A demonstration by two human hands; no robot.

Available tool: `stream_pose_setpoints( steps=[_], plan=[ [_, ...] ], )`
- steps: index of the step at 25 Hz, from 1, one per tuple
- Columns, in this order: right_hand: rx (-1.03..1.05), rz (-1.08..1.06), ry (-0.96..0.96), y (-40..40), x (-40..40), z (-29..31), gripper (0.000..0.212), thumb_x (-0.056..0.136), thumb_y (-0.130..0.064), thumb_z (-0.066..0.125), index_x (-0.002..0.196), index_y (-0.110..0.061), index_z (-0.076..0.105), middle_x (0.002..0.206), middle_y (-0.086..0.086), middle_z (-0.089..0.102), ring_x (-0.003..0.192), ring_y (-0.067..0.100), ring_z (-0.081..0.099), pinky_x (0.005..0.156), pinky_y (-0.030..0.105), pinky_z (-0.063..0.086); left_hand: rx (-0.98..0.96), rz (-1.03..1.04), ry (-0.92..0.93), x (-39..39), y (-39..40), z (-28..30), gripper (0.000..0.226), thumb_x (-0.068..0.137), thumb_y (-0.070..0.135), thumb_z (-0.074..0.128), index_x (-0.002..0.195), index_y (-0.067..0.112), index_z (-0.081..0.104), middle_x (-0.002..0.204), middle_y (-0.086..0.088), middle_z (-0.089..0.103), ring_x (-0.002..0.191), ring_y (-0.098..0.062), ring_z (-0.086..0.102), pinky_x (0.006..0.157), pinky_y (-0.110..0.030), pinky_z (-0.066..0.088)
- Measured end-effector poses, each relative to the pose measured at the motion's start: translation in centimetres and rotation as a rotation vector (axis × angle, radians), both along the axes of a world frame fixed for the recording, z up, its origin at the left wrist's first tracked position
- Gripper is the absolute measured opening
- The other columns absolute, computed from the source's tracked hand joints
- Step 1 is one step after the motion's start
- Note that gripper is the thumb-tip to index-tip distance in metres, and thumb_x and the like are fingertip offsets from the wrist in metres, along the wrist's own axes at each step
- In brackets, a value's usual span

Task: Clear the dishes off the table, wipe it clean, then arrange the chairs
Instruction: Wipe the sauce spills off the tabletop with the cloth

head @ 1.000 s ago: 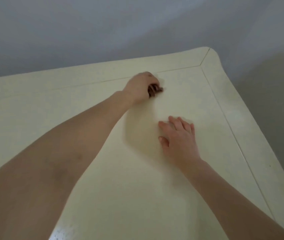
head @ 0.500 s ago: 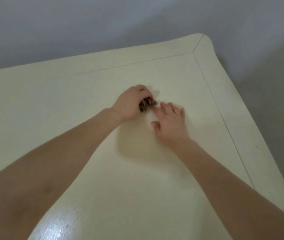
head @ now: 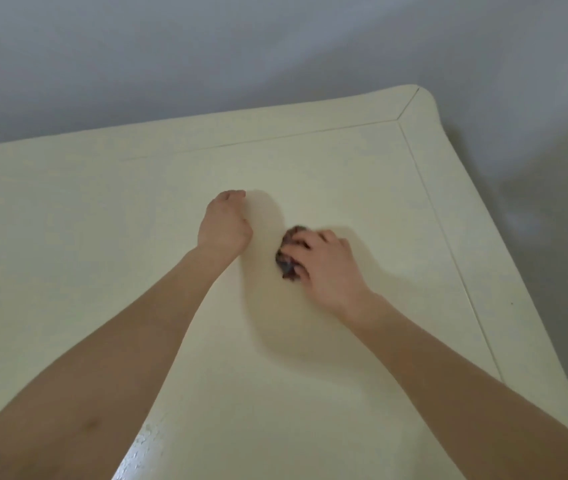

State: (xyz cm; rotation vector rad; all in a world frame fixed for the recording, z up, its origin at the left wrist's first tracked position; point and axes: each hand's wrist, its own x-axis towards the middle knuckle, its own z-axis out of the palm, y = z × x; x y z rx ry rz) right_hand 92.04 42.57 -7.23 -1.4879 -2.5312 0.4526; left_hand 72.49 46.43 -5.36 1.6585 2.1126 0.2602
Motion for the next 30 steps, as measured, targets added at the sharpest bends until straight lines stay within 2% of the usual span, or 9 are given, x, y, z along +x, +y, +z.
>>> stream_pose_setpoints(
  steps=[4, 7, 13, 19, 21, 24, 25, 27, 30],
  plan=[
    [0.059, 0.218, 0.118, 2.3, 1.8, -0.8, 0.031, 0.080, -0.026, 0.052, 0.105, -0.024, 0.070, 0.114, 0.004, 0.065, 0.093, 0.034, 0.059, 0.083, 0.037, 0.047, -0.105, -0.140, 0.199, 0.8, 2.0, -1.4, 0.060, 0.091, 0.040, 0.050, 0.142, 0.014, 0.032, 0.153, -0.011, 0.025, 0.139, -0.033, 0.023, 0.111, -0.049, 0.028],
    [0.045, -0.030, 0.107, 12.2, 0.1, -0.8, 0.031, 0.081, -0.023, 0.052, 0.105, -0.021, 0.072, 0.113, 0.011, 0.064, 0.097, 0.036, 0.057, 0.087, 0.032, 0.043, -0.121, -0.144, 0.282, 1.4, 2.4, -1.9, 0.077, 0.085, 0.058, 0.052, 0.144, 0.015, 0.028, 0.153, -0.013, 0.023, 0.140, -0.036, 0.021, 0.109, -0.056, 0.027],
    [0.138, -0.377, -0.143, 21.8, -1.4, 0.0, 0.028, 0.083, -0.017, 0.048, 0.102, -0.027, 0.067, 0.117, -0.001, 0.060, 0.112, 0.029, 0.046, 0.088, 0.037, 0.036, -0.125, -0.115, 0.262, 1.7, 2.6, -1.8, 0.079, 0.087, 0.055, 0.053, 0.148, 0.015, 0.022, 0.156, -0.012, 0.017, 0.143, -0.036, 0.013, 0.112, -0.057, 0.020],
    [0.148, 0.291, 0.093, 16.4, -0.5, -3.2, 0.033, 0.081, -0.012, 0.056, 0.111, -0.015, 0.069, 0.121, 0.011, 0.063, 0.106, 0.034, 0.058, 0.094, 0.039, 0.046, -0.148, -0.128, 0.290, 1.8, 2.7, -0.9, 0.082, 0.083, 0.060, 0.054, 0.146, 0.015, 0.027, 0.152, -0.012, 0.025, 0.141, -0.035, 0.021, 0.110, -0.053, 0.030],
    [0.187, 0.083, 0.162, 20.7, 1.7, -2.4, 0.028, 0.081, -0.014, 0.052, 0.101, -0.015, 0.071, 0.110, 0.011, 0.067, 0.097, 0.032, 0.062, 0.084, 0.033, 0.048, -0.149, -0.122, 0.292, 1.9, 2.8, -0.6, 0.081, 0.080, 0.060, 0.057, 0.142, 0.015, 0.032, 0.147, -0.011, 0.032, 0.136, -0.034, 0.027, 0.106, -0.050, 0.036],
    [0.104, -0.534, 0.009, 25.9, 1.9, -1.8, 0.030, 0.084, -0.018, 0.047, 0.106, -0.019, 0.067, 0.122, 0.007, 0.058, 0.112, 0.033, 0.051, 0.085, 0.033, 0.041, -0.153, -0.116, 0.286, 1.7, 3.4, -0.6, 0.080, 0.076, 0.059, 0.064, 0.139, 0.018, 0.036, 0.141, -0.011, 0.036, 0.131, -0.033, 0.032, 0.100, -0.051, 0.041],
    [0.065, -0.579, -0.029, 26.2, -0.3, -1.6, 0.028, 0.086, -0.019, 0.049, 0.107, -0.020, 0.067, 0.124, 0.005, 0.056, 0.115, 0.030, 0.049, 0.083, 0.031, 0.040, -0.167, -0.117, 0.273, 1.8, 3.7, -0.4, 0.082, 0.074, 0.058, 0.067, 0.139, 0.020, 0.035, 0.140, -0.011, 0.036, 0.129, -0.032, 0.033, 0.096, -0.052, 0.043],
    [0.041, -0.240, -0.054, 25.3, -6.9, -1.3, 0.029, 0.084, -0.020, 0.051, 0.109, -0.021, 0.068, 0.125, 0.002, 0.055, 0.116, 0.026, 0.050, 0.079, 0.027, 0.039, -0.211, -0.132, 0.270, 1.7, 5.0, 0.0, 0.090, 0.065, 0.058, 0.075, 0.138, 0.026, 0.034, 0.139, -0.010, 0.036, 0.126, -0.032, 0.036, 0.088, -0.049, 0.048],
    [-0.021, 0.326, -0.021, 24.4, -11.6, -1.6, 0.038, 0.084, -0.013, 0.053, 0.121, -0.018, 0.064, 0.136, 0.004, 0.051, 0.124, 0.027, 0.046, 0.097, 0.024, 0.038, -0.282, -0.140, 0.297, 1.7, 6.2, 0.6, 0.101, 0.058, 0.059, 0.079, 0.141, 0.029, 0.029, 0.141, -0.008, 0.035, 0.128, -0.032, 0.036, 0.081, -0.046, 0.049]
  ],
)
